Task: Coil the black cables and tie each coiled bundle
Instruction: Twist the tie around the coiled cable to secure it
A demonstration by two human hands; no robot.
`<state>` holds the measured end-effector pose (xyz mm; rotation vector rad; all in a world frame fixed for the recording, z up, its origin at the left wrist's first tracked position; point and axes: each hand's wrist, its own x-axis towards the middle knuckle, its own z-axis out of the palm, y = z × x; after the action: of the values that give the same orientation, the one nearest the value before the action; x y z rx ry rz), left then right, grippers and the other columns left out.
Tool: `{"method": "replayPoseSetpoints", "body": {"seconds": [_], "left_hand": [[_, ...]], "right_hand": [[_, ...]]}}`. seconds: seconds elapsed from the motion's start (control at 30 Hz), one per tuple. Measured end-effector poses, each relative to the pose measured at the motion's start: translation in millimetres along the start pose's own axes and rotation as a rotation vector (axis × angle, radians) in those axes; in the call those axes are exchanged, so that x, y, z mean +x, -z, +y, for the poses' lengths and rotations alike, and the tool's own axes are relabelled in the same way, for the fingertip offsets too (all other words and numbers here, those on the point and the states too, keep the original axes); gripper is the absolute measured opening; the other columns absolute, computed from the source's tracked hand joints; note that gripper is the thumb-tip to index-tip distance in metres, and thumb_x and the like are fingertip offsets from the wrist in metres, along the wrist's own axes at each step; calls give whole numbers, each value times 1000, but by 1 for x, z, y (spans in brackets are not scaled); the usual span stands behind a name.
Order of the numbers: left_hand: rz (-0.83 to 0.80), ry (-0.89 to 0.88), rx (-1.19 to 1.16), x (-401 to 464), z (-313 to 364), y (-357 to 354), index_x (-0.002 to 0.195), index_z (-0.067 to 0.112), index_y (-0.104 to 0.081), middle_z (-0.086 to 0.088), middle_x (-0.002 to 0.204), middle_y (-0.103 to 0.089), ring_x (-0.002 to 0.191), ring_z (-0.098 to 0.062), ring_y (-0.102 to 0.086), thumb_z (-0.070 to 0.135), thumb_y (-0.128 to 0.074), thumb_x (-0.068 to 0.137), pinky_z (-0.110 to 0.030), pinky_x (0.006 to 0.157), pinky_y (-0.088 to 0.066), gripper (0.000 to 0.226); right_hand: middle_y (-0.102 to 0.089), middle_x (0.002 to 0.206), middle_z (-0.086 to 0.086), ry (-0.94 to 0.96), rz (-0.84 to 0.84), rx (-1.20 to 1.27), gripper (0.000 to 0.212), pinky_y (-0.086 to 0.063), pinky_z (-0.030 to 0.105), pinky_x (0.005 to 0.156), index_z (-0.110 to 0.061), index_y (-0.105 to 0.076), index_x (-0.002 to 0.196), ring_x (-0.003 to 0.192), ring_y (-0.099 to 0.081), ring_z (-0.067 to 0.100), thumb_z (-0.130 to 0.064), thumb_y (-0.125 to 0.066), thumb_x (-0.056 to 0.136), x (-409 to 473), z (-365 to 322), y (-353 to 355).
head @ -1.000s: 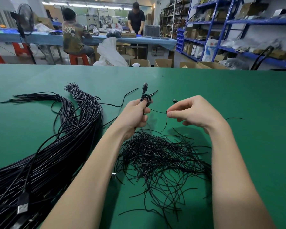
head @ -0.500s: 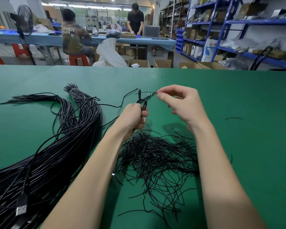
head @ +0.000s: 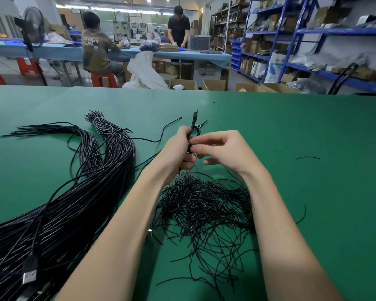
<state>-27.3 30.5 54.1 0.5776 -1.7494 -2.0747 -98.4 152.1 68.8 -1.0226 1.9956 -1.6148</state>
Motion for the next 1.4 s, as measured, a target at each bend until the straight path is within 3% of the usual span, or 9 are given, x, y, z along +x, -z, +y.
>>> {"method": "replayPoseSetpoints", "body": {"seconds": [0.23, 0.33, 0.47, 0.63, 0.87, 1.0, 1.13, 1.27, 1.4], "left_hand": [[157, 3, -31, 1, -2, -1, 88, 13, -41, -2, 60, -53, 36, -9, -40, 16, -33, 97, -16, 37, -30, 12], [151, -32, 11, 1, -3, 0, 95, 11, -42, -3, 66, -57, 40, -7, -43, 14, -32, 98, -19, 39, -34, 11], [142, -64, 38, -1, -5, 1, 100, 15, -42, 5, 55, -61, 43, -5, -47, 14, -31, 102, -19, 41, -37, 12], [84, -83, -4, -4, -3, 0, 94, 14, -42, -4, 72, -60, 47, -7, -42, 11, -35, 106, -19, 45, -35, 14], [0, -99, -279, -7, 3, -2, 98, 5, -55, -8, 83, -64, 54, -5, -47, 13, -45, 106, -14, 47, -41, 15], [-34, -100, -327, -8, 1, -2, 115, -8, -63, -15, 96, -63, 70, -9, -57, 16, -52, 103, -14, 67, -55, 29], [-76, -84, -344, -11, 2, 0, 110, -2, -69, -3, 78, -69, 73, -9, -62, 19, -58, 101, -17, 76, -57, 25], [-152, -55, -286, -14, 3, 6, 107, 3, -70, -2, 72, -70, 69, -10, -64, 24, -50, 104, -22, 87, -57, 29], [-202, -93, -167, -15, 5, 6, 105, 1, -72, -2, 70, -61, 62, -8, -57, 22, -50, 104, -16, 70, -55, 30]], "right_hand": [[-77, 76, -2, -150, 32, 150, 12, -56, 18, 62, -12, -80, 85, 61, -61, 5, -1, -74, 87, 3, 5, 3], [-76, 73, -1, -200, 27, 268, 10, -57, 17, 61, -9, -77, 85, 63, -62, 6, 0, -73, 88, 4, 8, 4], [-73, 80, 5, -225, 21, 320, 4, -57, 18, 62, -7, -76, 86, 64, -64, 6, -4, -78, 85, 5, 12, 5], [-72, 69, -4, -260, 61, 411, 4, -54, 14, 59, -8, -75, 86, 57, -63, 1, -7, -79, 86, 9, 19, 6], [-73, 82, 5, -402, 15, 898, 10, -51, 11, 48, -5, -72, 92, 60, -64, 4, -15, -70, 94, 8, 28, -3], [-75, 87, 11, -421, -49, 1168, 20, -54, 11, 52, 4, -71, 98, 68, -65, 7, -14, -63, 98, 9, 31, -13], [-75, 82, 12, -406, -58, 1262, 17, -54, 12, 51, 4, -69, 98, 64, -70, 8, -11, -62, 96, 9, 36, -16], [-76, 86, 14, -384, -83, 1233, 20, -51, 11, 47, 3, -69, 96, 65, -70, 11, -10, -66, 82, 7, 40, -13], [-67, 98, 15, -406, -61, 1219, 24, -50, 11, 47, 3, -62, 120, 62, -68, 11, -7, -54, 99, 8, 46, -7]]}}
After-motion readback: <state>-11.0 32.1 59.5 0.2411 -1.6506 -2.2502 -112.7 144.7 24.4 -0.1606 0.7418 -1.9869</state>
